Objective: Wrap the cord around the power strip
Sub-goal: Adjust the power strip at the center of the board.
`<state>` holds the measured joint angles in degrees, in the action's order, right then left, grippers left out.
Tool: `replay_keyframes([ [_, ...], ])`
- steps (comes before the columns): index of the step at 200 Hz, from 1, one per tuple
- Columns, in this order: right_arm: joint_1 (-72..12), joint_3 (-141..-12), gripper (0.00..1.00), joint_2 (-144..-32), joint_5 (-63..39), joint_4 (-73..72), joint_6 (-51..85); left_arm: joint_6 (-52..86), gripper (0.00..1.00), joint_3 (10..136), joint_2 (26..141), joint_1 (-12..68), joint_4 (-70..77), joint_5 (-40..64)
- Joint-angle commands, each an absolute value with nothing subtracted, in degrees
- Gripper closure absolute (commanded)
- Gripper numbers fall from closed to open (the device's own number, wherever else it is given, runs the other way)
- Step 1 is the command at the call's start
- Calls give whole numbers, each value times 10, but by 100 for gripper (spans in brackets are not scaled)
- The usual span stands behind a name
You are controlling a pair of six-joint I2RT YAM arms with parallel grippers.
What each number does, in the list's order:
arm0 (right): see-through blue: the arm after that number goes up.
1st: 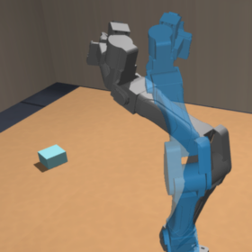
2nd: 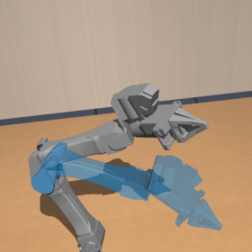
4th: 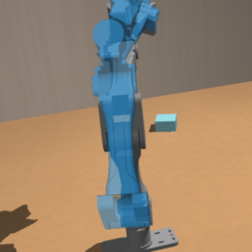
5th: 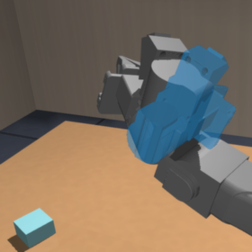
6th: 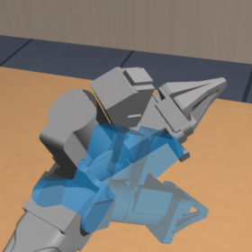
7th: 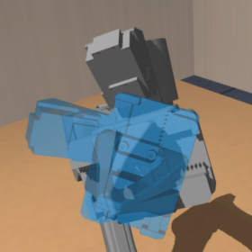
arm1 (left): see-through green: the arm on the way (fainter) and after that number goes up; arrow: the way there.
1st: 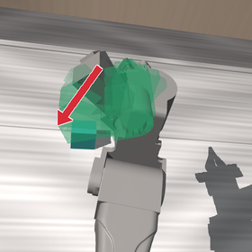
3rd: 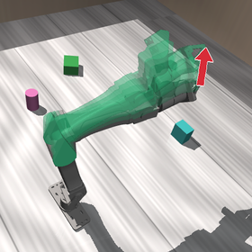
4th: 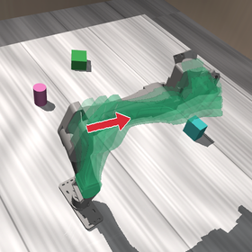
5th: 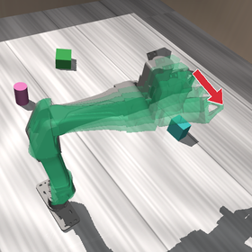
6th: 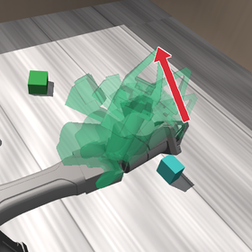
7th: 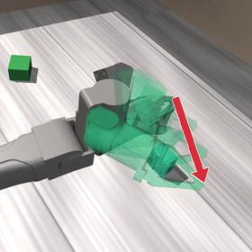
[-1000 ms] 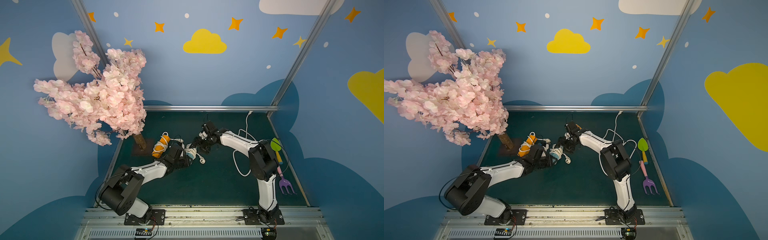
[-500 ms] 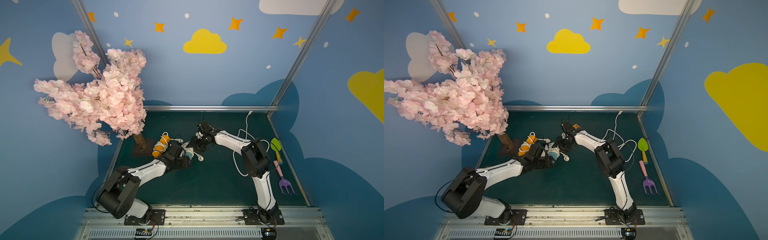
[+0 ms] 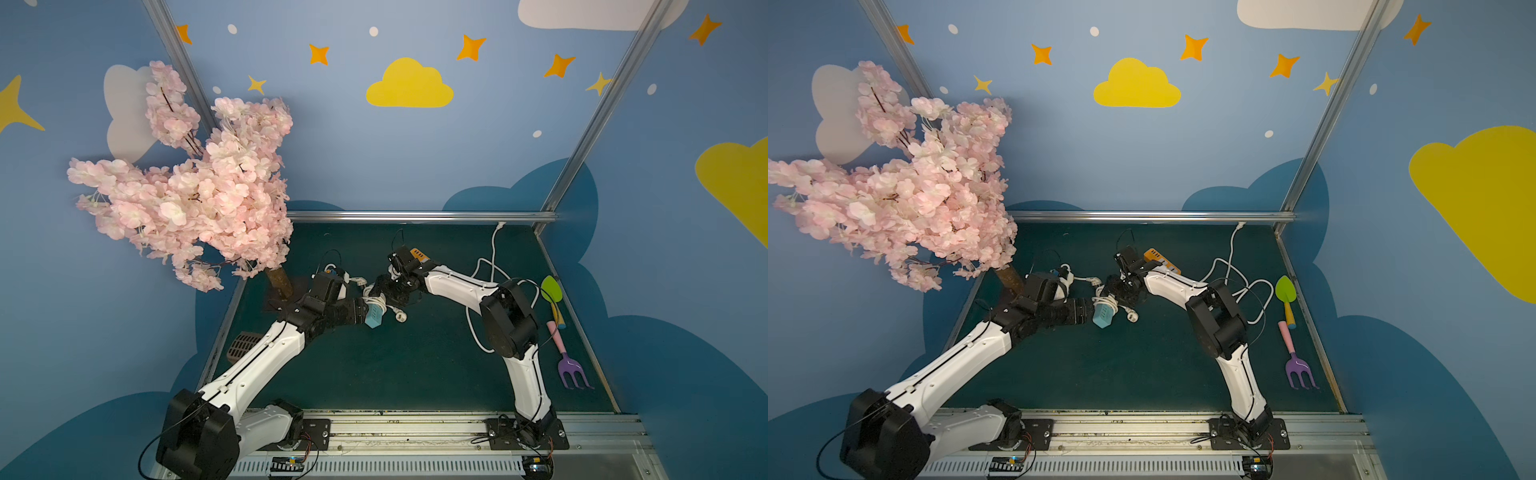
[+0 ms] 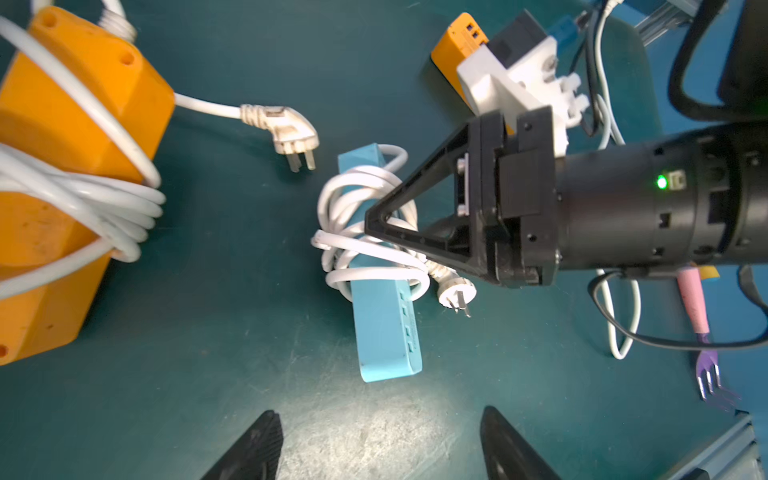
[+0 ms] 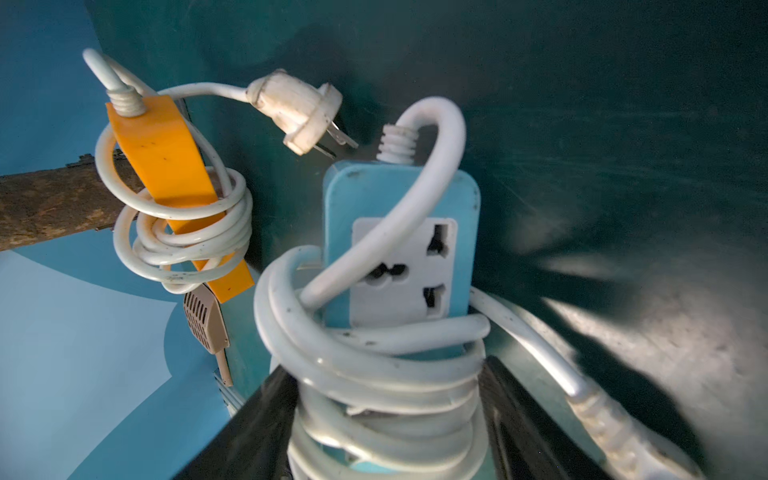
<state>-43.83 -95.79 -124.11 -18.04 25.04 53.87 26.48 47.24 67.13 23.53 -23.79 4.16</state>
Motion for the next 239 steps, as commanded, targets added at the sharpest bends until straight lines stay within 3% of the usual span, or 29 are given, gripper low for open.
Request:
replay_keyframes([
  [1, -443, -965, 27, -1252, -147, 312, 528, 250, 24, 485, 671, 233, -255, 41],
  [239, -443, -1025, 20, -1182, -89, 382, 437, 242, 25, 475, 694, 234, -212, 62],
])
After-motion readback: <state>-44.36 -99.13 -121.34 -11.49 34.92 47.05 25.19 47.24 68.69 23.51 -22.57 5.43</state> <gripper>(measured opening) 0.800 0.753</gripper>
